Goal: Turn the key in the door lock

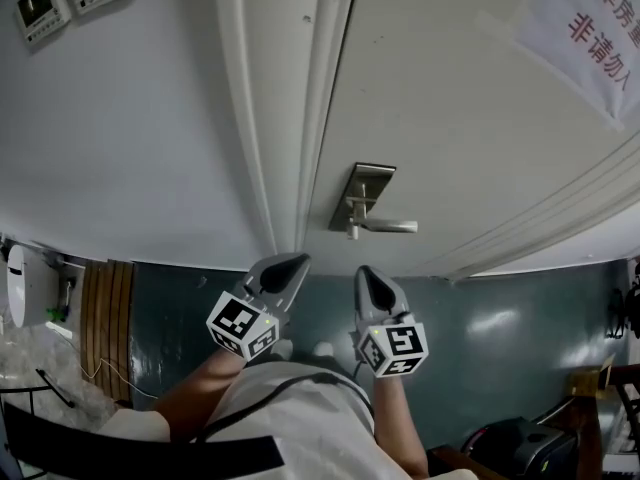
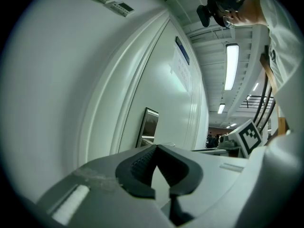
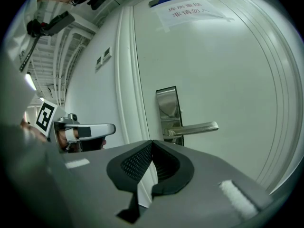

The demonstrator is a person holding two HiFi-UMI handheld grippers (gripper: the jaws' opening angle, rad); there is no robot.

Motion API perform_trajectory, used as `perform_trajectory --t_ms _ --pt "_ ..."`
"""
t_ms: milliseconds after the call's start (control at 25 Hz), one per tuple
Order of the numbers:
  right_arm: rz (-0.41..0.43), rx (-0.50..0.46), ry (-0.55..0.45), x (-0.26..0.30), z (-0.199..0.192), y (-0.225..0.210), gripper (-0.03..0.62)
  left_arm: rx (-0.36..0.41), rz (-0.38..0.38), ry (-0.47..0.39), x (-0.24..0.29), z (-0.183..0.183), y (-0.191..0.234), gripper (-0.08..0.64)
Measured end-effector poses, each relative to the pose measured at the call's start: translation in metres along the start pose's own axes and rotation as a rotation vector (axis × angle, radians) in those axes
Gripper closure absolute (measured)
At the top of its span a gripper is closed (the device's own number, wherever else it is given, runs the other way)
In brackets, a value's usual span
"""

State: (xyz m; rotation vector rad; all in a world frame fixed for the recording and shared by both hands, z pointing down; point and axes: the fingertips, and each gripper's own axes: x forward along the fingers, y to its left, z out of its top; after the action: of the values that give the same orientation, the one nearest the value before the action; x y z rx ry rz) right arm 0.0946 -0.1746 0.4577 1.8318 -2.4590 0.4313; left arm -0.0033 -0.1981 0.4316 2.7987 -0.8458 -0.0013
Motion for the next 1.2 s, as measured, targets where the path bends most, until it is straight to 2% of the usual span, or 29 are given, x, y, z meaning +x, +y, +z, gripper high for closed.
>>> perform_trajectory --t_ms 280,440,600,960,1200 --pt "0.051 0.019 0.007 0.009 -0.005 -0.01 0.584 0.016 0.045 -0.01 0.004 0.005 -0.01 0.555" --pt "0.084 0.132 -0.002 0.02 -0.014 -0.017 0.583 0.012 0.066 0.002 0.003 -0.003 -0.014 0.555" --pt "0.105 0.205 0.002 0.035 -0.022 -0.025 0.58 0.005 0.085 0.015 0.003 -0.013 -0.015 0.555" --pt "0.131 0.447 0.012 0.067 -0.043 -0.045 0.499 -0.011 0.112 0.034 0.013 -0.029 -0.017 0.555" --pt "0.164 0.511 0.035 0.083 -0.054 -0.047 0.442 -0.009 0.113 0.033 0.015 -0.029 -0.018 0.555"
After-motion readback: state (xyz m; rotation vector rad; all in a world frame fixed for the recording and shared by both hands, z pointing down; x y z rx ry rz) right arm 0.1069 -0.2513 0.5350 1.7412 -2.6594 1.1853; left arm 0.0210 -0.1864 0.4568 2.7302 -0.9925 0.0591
